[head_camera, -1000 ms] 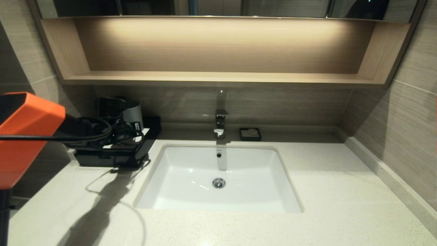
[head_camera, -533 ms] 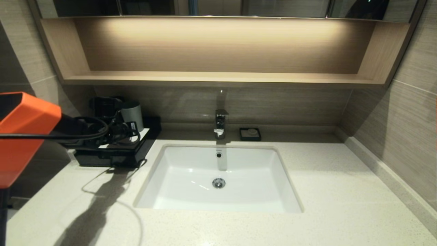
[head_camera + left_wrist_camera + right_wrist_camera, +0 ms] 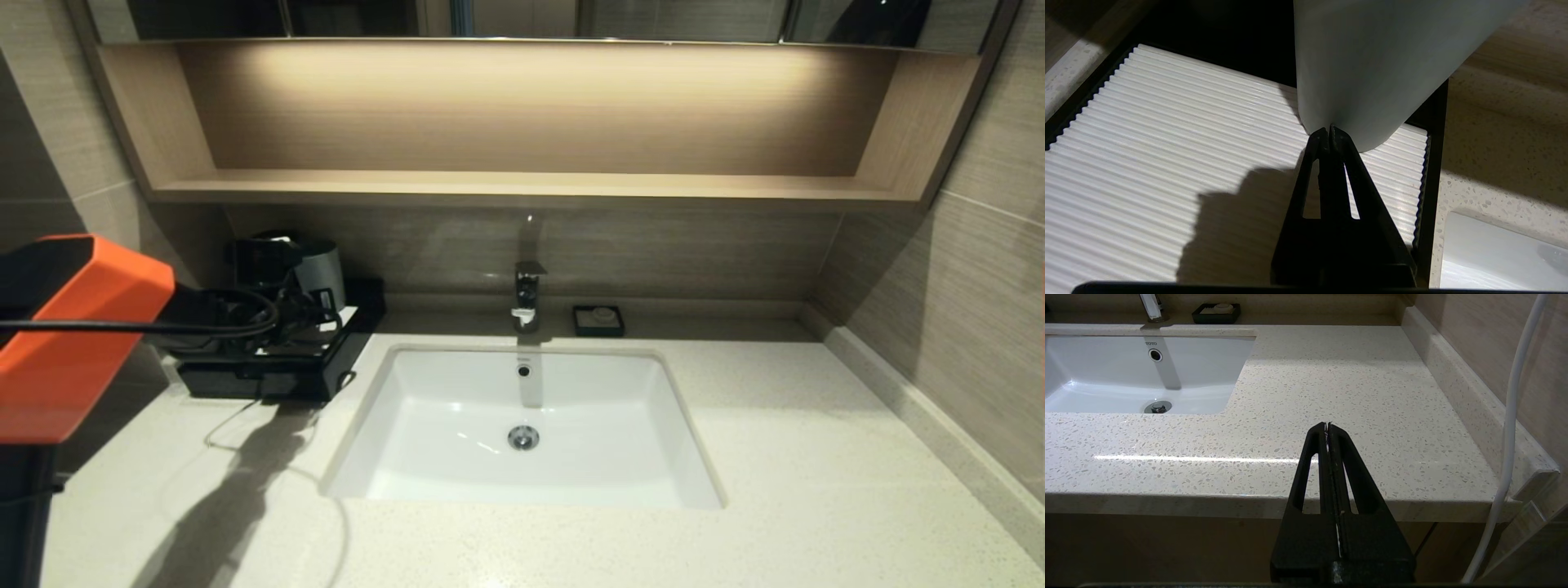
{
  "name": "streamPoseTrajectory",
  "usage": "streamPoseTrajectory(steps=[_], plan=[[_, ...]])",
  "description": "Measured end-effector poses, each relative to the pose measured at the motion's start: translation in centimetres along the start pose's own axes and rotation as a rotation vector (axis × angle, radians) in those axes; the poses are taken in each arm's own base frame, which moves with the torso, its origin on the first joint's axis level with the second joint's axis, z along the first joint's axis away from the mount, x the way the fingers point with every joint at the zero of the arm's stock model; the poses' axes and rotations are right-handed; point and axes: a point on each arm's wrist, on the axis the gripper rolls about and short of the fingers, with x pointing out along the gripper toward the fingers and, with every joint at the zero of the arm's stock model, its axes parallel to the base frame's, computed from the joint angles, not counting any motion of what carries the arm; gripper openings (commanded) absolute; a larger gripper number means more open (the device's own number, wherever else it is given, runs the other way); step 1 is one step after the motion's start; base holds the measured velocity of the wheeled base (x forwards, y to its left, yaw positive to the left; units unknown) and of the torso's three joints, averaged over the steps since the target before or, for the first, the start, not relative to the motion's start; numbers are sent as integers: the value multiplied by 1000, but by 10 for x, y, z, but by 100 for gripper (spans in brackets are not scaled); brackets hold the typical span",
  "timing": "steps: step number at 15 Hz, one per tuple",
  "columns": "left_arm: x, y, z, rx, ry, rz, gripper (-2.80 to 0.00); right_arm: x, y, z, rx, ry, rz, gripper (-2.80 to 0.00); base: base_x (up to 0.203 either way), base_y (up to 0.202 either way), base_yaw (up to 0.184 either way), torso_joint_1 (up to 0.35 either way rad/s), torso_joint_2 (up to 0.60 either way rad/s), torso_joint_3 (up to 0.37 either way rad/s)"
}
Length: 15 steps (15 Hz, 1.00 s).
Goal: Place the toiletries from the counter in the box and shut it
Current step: Place the cup on the storage box
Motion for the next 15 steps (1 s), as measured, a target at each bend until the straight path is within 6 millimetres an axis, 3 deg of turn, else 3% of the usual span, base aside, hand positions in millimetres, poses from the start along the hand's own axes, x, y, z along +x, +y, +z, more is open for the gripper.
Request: streamPoseTrajectory(steps=[15], plan=[[16, -4, 3, -2, -33, -8, -280, 0, 0, 0, 0, 0, 0, -280, 0, 0, 0, 0, 0, 0]])
